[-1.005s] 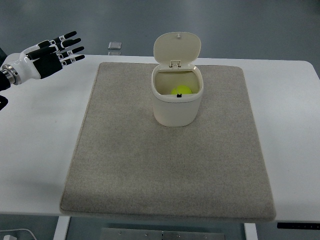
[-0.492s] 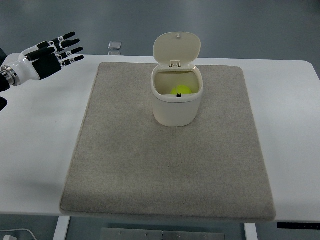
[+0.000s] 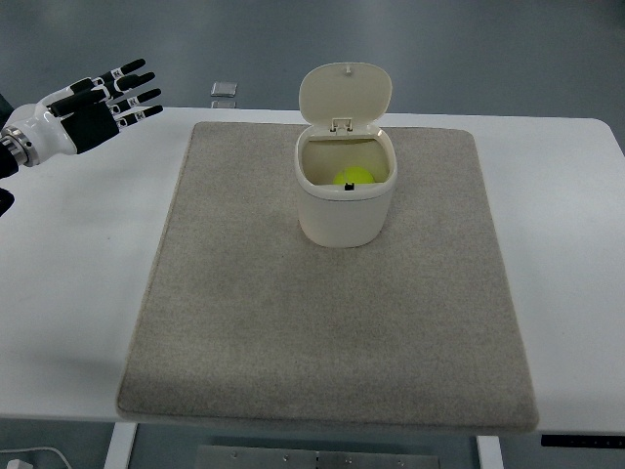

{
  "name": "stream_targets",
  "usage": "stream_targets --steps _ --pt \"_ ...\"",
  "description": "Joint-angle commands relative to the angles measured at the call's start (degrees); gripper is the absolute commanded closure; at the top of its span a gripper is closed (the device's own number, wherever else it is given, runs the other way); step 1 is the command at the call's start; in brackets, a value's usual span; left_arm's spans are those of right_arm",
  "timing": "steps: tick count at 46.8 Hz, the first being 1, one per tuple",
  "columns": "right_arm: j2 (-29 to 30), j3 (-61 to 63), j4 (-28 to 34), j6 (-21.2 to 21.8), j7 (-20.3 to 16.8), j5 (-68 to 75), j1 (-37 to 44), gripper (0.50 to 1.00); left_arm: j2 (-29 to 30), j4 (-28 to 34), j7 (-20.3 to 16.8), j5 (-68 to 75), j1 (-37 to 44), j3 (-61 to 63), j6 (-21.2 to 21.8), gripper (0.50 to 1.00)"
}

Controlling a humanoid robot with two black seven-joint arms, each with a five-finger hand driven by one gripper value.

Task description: Put tennis ball into box with left hand

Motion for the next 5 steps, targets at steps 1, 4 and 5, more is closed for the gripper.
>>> stream_targets --steps 1,4,5 --pt "0.0 0.01 0.27 -1.61 1.05 -0.03 0.0 0.564 0.0 0.0 0.0 0.0 -0.06 0.0 0.0 0.508" --pt "0.0 0.01 0.36 -2.31 1.4 -0.03 0.0 0.562 0.0 0.0 0.0 0.0 -0.06 0.0 0.0 0.508" --pt "0.0 0.01 0.36 -2.4 1.4 -0.03 0.0 0.564 0.0 0.0 0.0 0.0 -0.06 0.0 0.0 0.508"
